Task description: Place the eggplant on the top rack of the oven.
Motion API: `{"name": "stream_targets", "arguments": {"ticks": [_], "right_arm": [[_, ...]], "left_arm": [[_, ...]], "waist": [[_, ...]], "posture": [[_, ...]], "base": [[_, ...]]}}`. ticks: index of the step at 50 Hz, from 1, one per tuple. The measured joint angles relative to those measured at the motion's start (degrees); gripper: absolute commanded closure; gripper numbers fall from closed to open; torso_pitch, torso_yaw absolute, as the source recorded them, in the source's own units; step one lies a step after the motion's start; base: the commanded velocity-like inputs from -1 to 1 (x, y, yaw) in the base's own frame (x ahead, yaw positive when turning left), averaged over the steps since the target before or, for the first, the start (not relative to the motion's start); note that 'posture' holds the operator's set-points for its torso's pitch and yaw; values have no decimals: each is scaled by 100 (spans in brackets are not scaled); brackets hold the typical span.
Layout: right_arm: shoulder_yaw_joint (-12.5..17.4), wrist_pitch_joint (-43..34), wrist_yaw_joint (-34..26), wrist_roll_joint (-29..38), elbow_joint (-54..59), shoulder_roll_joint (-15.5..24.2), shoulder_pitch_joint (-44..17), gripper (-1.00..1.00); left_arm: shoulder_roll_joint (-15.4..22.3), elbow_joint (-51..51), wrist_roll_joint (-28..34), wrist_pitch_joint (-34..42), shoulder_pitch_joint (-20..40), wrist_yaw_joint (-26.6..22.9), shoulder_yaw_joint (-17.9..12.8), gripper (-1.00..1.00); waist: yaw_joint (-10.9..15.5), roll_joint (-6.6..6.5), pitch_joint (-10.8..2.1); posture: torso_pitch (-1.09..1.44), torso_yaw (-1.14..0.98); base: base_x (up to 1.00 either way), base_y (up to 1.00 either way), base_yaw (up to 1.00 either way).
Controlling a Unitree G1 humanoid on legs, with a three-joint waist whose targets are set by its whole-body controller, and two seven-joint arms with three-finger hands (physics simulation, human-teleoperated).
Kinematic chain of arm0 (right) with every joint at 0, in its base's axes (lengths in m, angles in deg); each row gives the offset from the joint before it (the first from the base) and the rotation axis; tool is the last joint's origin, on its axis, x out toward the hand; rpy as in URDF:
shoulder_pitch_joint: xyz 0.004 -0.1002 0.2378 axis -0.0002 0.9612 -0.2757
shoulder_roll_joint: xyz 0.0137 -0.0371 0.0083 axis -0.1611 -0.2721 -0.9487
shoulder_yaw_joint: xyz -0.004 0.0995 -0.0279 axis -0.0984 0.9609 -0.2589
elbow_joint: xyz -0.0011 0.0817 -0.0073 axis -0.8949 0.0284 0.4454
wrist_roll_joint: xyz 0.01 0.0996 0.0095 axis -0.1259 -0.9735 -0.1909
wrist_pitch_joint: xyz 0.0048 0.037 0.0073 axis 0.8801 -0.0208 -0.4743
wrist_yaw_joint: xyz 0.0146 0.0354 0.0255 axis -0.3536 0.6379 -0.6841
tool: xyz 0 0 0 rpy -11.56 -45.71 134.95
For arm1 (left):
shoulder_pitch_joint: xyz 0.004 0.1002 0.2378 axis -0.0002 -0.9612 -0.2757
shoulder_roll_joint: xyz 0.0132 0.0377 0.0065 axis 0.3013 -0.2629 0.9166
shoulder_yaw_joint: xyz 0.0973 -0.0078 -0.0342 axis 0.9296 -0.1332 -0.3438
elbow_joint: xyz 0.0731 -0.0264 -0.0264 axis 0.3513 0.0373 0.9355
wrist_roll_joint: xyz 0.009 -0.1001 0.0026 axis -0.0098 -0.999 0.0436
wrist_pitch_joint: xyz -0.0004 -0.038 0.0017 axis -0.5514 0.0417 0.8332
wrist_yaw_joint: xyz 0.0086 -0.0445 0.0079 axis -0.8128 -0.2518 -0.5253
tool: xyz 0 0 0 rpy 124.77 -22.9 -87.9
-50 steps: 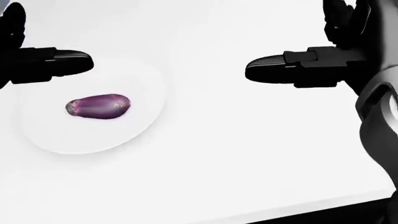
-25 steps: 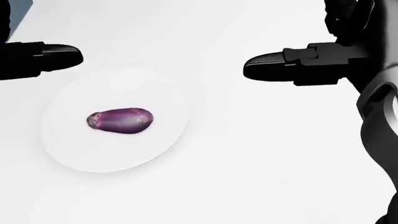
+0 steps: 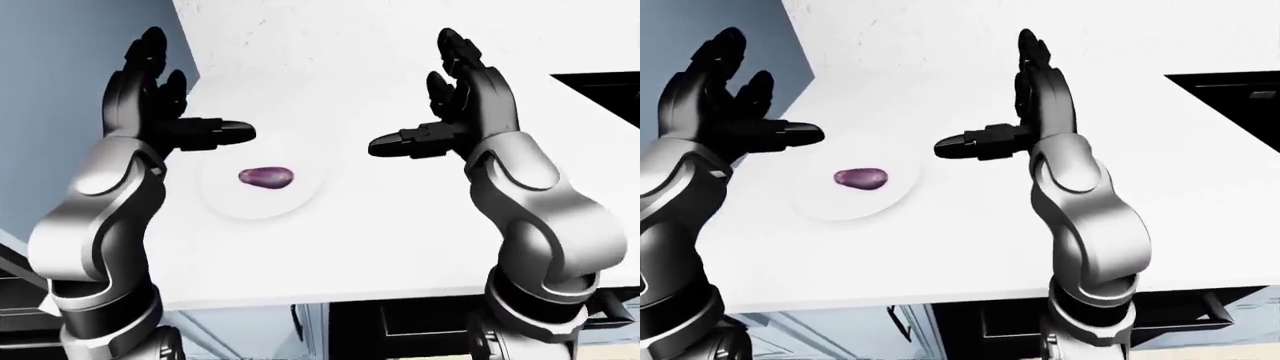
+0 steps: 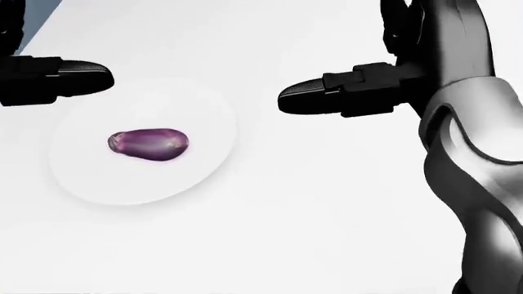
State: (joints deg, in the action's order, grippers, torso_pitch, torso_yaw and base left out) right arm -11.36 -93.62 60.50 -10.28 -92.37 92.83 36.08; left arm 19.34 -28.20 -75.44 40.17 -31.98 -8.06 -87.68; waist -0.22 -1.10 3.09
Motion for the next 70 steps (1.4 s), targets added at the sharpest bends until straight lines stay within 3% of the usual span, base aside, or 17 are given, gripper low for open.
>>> {"name": "stream_targets", "arguments": {"ticks": [6, 15, 20, 29, 34, 40, 47, 50, 56, 61, 63, 70], "right_arm": [[-314, 107, -424, 468, 921, -103, -757, -100], [-871, 521, -1584, 1400, 2472, -466, -1494, -100], [-904, 847, -2062, 1970, 3350, -797, -1982, -100], [-896, 1142, -2632, 2677, 3836, -1106, -2320, -100], [-1007, 1454, -2907, 2991, 4101, -1270, -2249, -100], [-836, 1600, -2989, 3048, 4081, -1565, -2225, -100], [-1029, 1563, -3065, 2956, 3715, -1721, -2024, -100], [-1127, 1580, -3116, 3010, 3678, -1789, -1838, -82], [-1383, 1468, -3394, 3349, 3488, -1938, -1462, -87], [-1382, 1544, -3583, 3635, 3525, -2041, -1376, -85], [-1360, 1608, -3612, 3716, 3553, -2061, -1351, -73], [-1401, 1715, -3749, 4043, 3655, -2089, -1218, -72]], "left_arm": [[64, 21, -92, 15, 27, 70, -112, -100], [184, 56, -263, -37, 49, 226, -163, -100], [194, 66, -333, -18, 48, 247, -135, -100], [234, 25, -401, -16, 57, 299, -151, -100], [213, 79, -380, -63, 24, 274, -106, -100], [200, 148, -344, -112, 29, 240, -94, -100], [182, 62, -353, -56, 23, 255, -89, -100], [204, 58, -371, -35, 48, 263, -128, -100], [249, 51, -421, -29, 71, 314, -181, -100], [248, 38, -457, -13, 56, 334, -145, -100], [254, 43, -467, -4, 61, 334, -140, -100], [262, 88, -446, -62, 54, 328, -137, -100]], "waist": [[-11, 13, -22], [-17, 3, -32], [-15, -32, -11], [-22, -91, -27], [-42, -123, -33], [-57, -162, -2], [-71, -166, -28], [-79, -167, -33], [-81, -184, -13], [-84, -193, -14], [-86, -196, -20], [-87, -209, -36]], "posture": [[0, 0], [0, 0], [0, 0], [0, 0], [0, 0], [0, 0], [0, 0], [0, 0], [0, 0], [0, 0], [0, 0], [0, 0]], "base": [[0, 0, 0], [0, 0, 0], [0, 0, 0], [0, 0, 0], [0, 0, 0], [0, 0, 0], [0, 0, 0], [0, 0, 0], [0, 0, 0], [0, 0, 0], [0, 0, 0], [0, 0, 0]]}}
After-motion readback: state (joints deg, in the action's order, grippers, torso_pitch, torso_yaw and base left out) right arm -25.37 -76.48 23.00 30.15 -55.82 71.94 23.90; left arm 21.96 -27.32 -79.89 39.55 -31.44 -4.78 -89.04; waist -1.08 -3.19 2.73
